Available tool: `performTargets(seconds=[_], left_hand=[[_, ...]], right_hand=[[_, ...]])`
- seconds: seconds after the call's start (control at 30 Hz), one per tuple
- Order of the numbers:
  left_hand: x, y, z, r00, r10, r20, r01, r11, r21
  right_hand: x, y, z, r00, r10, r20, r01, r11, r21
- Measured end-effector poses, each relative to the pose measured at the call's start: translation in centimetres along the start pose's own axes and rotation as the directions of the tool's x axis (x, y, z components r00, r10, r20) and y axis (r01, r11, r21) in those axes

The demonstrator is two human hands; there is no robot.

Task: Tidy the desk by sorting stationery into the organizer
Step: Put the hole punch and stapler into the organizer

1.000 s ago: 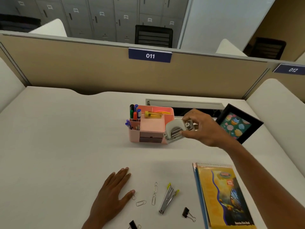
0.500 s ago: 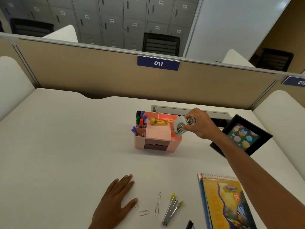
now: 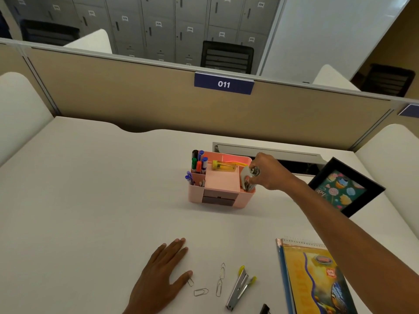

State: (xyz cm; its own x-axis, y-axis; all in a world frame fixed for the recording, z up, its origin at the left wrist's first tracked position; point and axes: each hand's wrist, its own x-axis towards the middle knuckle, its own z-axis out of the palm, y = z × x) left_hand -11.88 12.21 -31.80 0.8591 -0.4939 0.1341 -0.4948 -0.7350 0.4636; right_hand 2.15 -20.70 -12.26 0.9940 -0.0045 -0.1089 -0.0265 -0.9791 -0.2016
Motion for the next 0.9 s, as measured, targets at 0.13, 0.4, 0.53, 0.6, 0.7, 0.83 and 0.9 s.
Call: performTargets(seconds=[0.13, 0.4, 0.53, 0.6, 0.7, 0.83, 0.9], left_hand=[[-0.2, 0.5, -0.6, 1.0, -0.01, -0.007, 0.01, 1.0, 0.012], [-0.1, 0.8, -1.0, 1.0, 0.004, -0.002, -0.004, 0.999, 0.043], [0.0, 0.8, -1.0, 1.0, 0.002, -0.016, -0.002, 1.0, 0.021], [-0.1, 0.6, -0.9, 1.0, 0.014, -0.017, -0.014, 1.0, 0.023], [0.0, 0.3, -0.7, 1.0, 0.019, -0.016, -0.019, 0.999, 0.027], [0.0, 0.2, -0.6, 1.0, 0.017, -0.02, -0.017, 1.0, 0.027], [0.0, 0.2, -0.6, 1.0, 0.019, -0.017, -0.019, 0.999, 0.029]], right_hand=[[-0.4, -0.3, 0.6, 0.995, -0.051, 0.084, 0.053, 0.998, -0.024], [-0.9, -0.4, 1.3, 0.995, -0.082, 0.056, 0.085, 0.995, -0.056], [-0.8, -0.3, 1.4, 0.994, -0.096, 0.042, 0.098, 0.994, -0.054], [-0.7, -0.2, 1.7, 0.995, -0.093, 0.041, 0.095, 0.994, -0.05], [-0.3, 0.1, 2.2, 0.995, -0.095, 0.027, 0.096, 0.993, -0.069], [0.0, 0.3, 3.0, 0.993, -0.12, -0.006, 0.117, 0.978, -0.17], [0.0, 0.3, 3.3, 0.992, -0.129, -0.009, 0.121, 0.954, -0.273]])
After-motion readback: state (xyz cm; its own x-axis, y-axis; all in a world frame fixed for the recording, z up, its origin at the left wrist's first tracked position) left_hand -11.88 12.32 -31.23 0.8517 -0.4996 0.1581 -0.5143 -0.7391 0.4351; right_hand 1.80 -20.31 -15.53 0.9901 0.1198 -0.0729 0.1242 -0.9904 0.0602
